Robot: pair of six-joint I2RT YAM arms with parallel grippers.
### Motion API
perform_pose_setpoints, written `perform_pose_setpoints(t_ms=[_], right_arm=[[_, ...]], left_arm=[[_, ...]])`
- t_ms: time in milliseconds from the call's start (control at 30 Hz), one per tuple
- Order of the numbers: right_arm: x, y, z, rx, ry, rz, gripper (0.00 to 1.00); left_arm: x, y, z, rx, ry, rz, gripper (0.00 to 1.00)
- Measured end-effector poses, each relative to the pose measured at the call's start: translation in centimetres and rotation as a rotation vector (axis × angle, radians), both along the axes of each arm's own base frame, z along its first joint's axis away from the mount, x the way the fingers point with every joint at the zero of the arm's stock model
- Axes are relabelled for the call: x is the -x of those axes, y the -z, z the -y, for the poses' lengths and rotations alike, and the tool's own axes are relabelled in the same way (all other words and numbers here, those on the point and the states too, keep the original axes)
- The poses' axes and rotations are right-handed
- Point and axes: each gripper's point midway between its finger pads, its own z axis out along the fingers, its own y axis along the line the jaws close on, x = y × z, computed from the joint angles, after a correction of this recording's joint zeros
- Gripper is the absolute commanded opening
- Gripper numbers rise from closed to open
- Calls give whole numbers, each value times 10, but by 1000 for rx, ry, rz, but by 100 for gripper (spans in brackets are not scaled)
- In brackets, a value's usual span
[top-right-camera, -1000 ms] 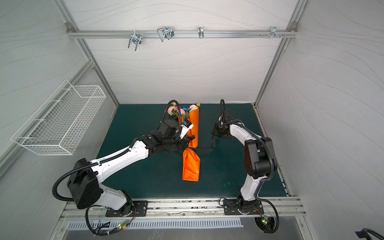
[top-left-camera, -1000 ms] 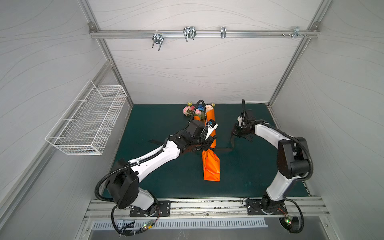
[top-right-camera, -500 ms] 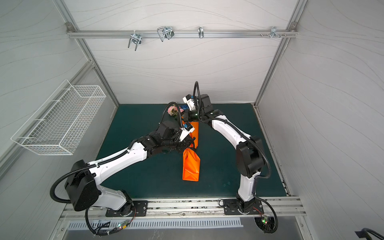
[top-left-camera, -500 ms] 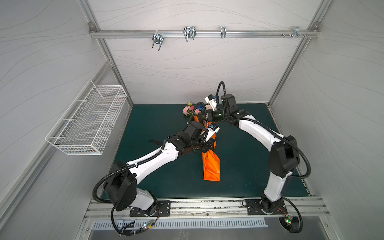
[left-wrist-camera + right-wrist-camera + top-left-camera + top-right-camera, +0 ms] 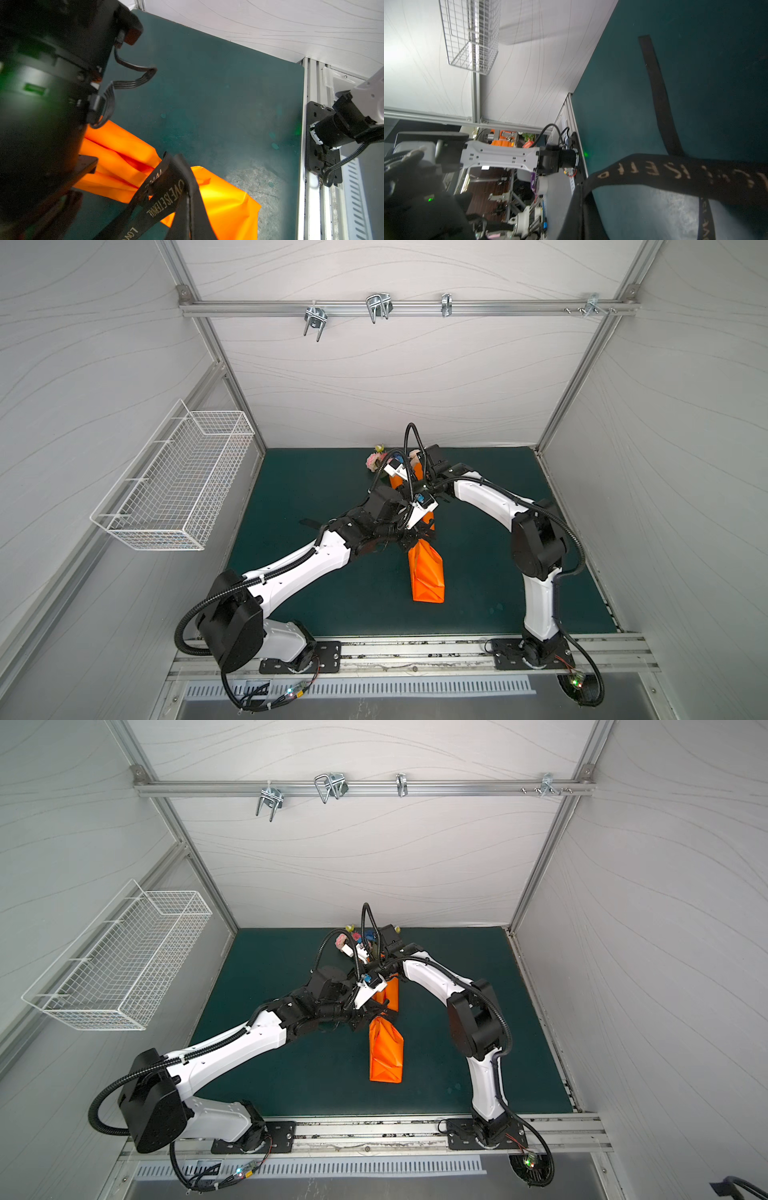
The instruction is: Tie the bouquet of fake flowers
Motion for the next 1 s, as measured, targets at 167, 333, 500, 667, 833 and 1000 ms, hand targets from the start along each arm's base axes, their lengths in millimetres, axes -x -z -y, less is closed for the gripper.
perform_pose_setpoints(t_ms=[167, 333, 500, 667, 833, 1000], right_arm=[[36, 15, 7, 68, -100, -29, 22], [52, 38, 6, 181, -121, -19, 44], [4, 44, 33, 268, 66, 8, 50], [-50, 28, 115, 373, 442, 95, 48], [-26, -2, 194, 470, 806, 295, 48], [36, -18, 197, 467, 861, 545, 45]], left_arm=[[3, -1, 0, 9, 12, -1, 0], [7, 1, 1, 12, 26, -15, 0], [5, 7, 3, 8, 14, -35, 0], [-5, 23, 3, -18, -43, -73, 0], [-22, 48, 2, -51, -135, -161, 0], [-56, 58, -8, -20, -266, -274, 0]])
